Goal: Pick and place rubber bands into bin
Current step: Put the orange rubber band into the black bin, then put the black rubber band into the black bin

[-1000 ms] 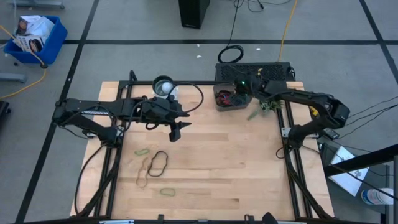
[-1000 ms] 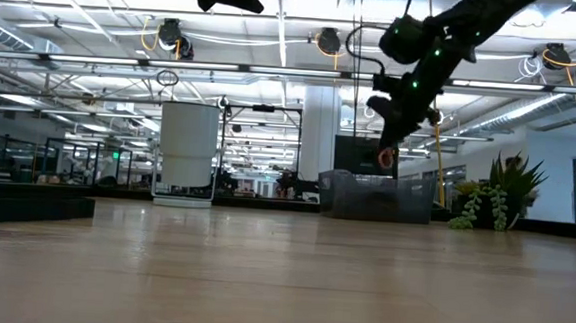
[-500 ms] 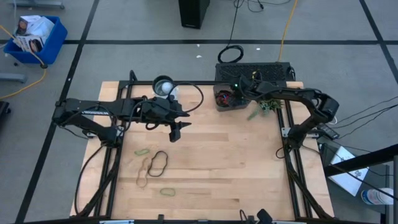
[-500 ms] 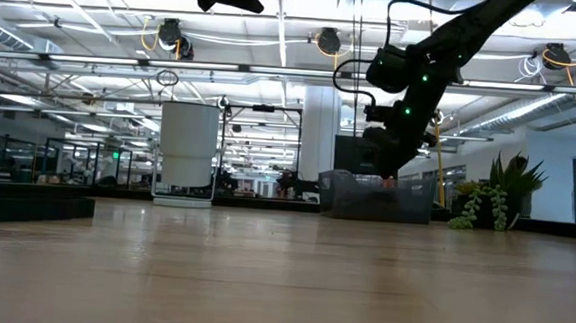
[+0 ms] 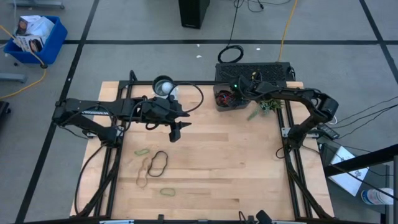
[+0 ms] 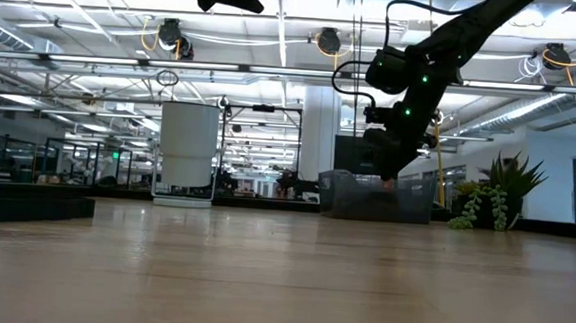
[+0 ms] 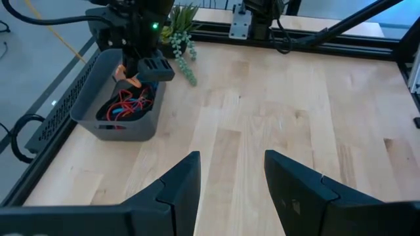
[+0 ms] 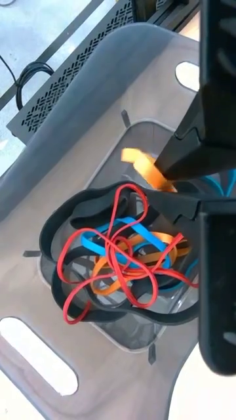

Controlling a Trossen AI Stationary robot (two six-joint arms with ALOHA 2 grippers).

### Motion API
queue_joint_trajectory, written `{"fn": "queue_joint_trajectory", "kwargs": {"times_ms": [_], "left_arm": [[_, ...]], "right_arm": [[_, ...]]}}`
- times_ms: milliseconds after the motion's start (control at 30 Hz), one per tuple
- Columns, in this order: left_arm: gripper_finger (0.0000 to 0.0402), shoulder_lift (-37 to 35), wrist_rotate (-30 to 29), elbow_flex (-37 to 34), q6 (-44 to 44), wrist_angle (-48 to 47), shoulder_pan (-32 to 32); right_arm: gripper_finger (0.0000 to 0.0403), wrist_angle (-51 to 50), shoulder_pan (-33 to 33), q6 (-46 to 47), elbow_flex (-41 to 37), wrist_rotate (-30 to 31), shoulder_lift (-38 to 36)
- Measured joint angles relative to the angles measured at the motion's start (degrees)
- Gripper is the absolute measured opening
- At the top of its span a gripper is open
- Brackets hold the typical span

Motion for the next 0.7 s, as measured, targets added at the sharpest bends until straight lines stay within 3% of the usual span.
{"fn": "queue_joint_trajectory", "kwargs": {"times_ms": [500,700], "left_arm": [[0.0177,0.00,2.33,0.00,0.23,-0.61,-0.38],[0.0177,0.14,3.38,0.00,-0.44,-13.20,-3.13]], "right_arm": [[0.0156,-0.80,0.14,-1.82,0.00,-0.02,-0.50],[0.0161,-0.78,2.08,-1.75,0.00,-0.03,-4.50]]}}
